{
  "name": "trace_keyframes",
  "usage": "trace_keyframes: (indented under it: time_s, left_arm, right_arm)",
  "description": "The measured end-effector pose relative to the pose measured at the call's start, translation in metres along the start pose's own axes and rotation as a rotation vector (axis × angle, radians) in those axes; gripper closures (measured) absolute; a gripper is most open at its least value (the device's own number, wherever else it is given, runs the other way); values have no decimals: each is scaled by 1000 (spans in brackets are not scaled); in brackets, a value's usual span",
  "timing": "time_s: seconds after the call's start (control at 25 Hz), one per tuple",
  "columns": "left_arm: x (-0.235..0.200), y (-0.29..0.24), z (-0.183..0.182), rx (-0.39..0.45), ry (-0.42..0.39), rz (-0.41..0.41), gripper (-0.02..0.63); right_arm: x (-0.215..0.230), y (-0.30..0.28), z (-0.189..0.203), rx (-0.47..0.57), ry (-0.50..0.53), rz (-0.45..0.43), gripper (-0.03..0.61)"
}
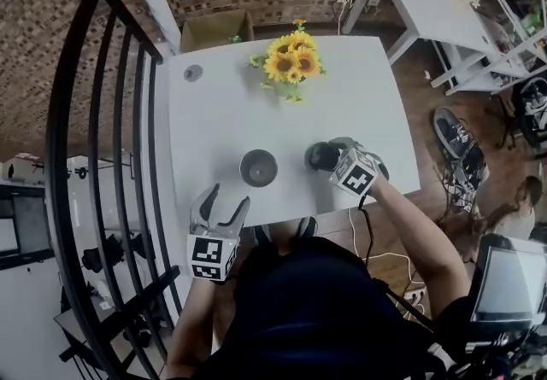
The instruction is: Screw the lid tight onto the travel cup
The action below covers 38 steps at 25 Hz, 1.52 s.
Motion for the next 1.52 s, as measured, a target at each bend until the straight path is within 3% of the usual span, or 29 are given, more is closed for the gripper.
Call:
trace_keyframes:
  time_s: [0.56,0.72,0.84,1.16,1.32,1.52]
  left_arm:
    - [1,0,1,27,102,-43,336]
    - [6,-9,5,18,48,-19,344]
    - [6,-13,5,15,-9,11,344]
    - [12,-25,7,13,-94,90,306]
    - [17,-32,7,-11,-149,137,273]
    - [8,-45,-2,4,-174,157,272]
  right_arm:
    - [4,-29,-5,-219,180,-160,238]
    - [4,-32,-4,-273,220,-173,238]
    - [-3,-30,3,-292,150,-203,241]
    - [-13,46,-70,-43,91,-194,241]
    - [-32,90,-126,55,179,-211,241]
    - [-70,111,-182,75,307,-260,241]
Point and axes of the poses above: the fingertips, and each gripper's own axes: y backward along the fingers, x to its right, z out of its underside, the point moved 2 cm from there along y, backward along the fingers, and after that the axes turned 6 degrees about -y, right-handed, at the moved point
